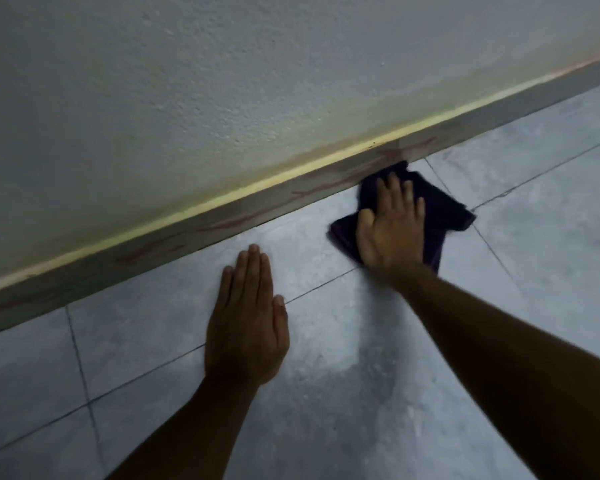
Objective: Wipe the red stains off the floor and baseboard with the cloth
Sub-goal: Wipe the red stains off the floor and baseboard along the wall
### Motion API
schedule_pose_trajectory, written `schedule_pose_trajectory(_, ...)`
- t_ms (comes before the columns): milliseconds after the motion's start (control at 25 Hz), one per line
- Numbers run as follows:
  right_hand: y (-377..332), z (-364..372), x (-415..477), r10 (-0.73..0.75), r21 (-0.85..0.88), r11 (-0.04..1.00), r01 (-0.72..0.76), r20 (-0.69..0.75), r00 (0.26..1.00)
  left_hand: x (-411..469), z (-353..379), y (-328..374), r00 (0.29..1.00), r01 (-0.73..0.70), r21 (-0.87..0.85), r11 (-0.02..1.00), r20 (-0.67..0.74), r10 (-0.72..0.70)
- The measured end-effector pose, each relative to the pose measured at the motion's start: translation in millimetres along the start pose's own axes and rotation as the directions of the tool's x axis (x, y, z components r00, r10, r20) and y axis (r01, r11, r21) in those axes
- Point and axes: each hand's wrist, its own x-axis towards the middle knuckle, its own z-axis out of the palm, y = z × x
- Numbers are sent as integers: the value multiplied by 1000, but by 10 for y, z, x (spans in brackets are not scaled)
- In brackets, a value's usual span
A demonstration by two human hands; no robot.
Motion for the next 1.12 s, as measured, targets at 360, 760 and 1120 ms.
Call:
schedule_pose_trajectory(360, 42, -4, -66, -269, -15, 963, 270, 75, 960, -2, 3, 2, 1000, -5, 7, 1000, -21, 5)
schedule_pose_trajectory(760, -148, 158, -427, -312, -15, 949, 314, 96, 945, 44, -44, -2, 998, -16, 73, 997, 62, 11)
schedule_pose_trajectory(1120, 846, -202, 576, 22, -87, 996, -19, 25, 999, 127, 129, 68, 992, -126, 0, 992, 31, 126)
